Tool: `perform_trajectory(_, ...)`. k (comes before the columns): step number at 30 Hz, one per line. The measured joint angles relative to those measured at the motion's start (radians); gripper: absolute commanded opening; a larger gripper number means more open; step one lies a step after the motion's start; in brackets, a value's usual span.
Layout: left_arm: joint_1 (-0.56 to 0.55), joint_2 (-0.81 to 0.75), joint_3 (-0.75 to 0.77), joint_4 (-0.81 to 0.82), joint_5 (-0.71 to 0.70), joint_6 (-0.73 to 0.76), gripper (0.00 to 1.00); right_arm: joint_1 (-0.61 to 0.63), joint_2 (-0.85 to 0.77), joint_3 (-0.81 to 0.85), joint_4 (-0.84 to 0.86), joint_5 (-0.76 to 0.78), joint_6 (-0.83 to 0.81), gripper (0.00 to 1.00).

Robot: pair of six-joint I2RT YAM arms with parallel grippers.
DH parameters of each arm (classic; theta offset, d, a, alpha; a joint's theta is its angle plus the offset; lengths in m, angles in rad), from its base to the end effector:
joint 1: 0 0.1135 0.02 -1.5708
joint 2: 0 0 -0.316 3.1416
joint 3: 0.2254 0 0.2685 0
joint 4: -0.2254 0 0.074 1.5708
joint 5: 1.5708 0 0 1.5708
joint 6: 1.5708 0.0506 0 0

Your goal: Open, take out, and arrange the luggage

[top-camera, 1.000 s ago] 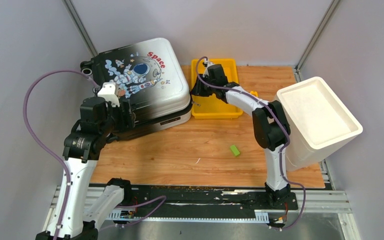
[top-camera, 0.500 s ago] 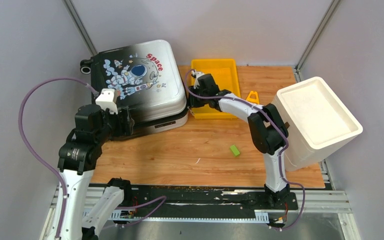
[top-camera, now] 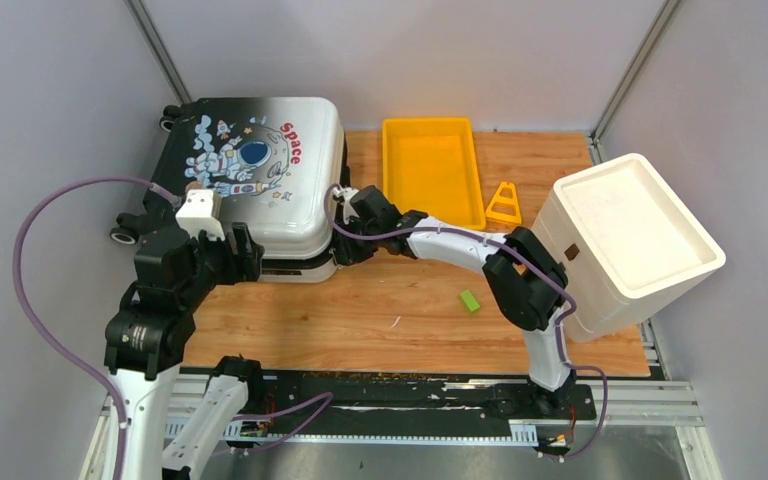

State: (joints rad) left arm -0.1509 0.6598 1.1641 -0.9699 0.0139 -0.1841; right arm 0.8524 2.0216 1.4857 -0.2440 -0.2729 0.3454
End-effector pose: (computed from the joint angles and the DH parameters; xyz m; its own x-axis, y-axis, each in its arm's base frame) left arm 0.0808 -0.0130 0.4303 -0.4661 -0.1143 -0.8773 0.0786 0.9824 -0.1697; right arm 0.3192 0.3859 0.2296 -0.7237 -0.3324 -0.6048 -0.6441 0.6399 0.4191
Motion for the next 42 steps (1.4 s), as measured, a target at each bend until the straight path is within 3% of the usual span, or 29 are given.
perform_trajectory(18, 0.0, -0.019, -0.005, -0.022, -0.018, -0.144, 0.82, 0.009, -0.12, -0.113, 0.042, -0.057, 0.023, 0.29)
perform_trajectory(23, 0.0, -0.02, -0.005, -0.032, -0.015, -0.159, 0.82, 0.01, -0.157, -0.205, 0.041, -0.058, -0.011, 0.37)
perform_trajectory(32, 0.0, -0.013, 0.017, -0.052, -0.038, -0.158, 0.82, 0.009, -0.361, -0.366, 0.07, -0.043, -0.127, 0.53)
perform_trajectory(42, 0.0, -0.005, 0.08, -0.059, -0.044, -0.111, 0.81, 0.007, -0.506, -0.551, 0.241, -0.133, -0.233, 0.51)
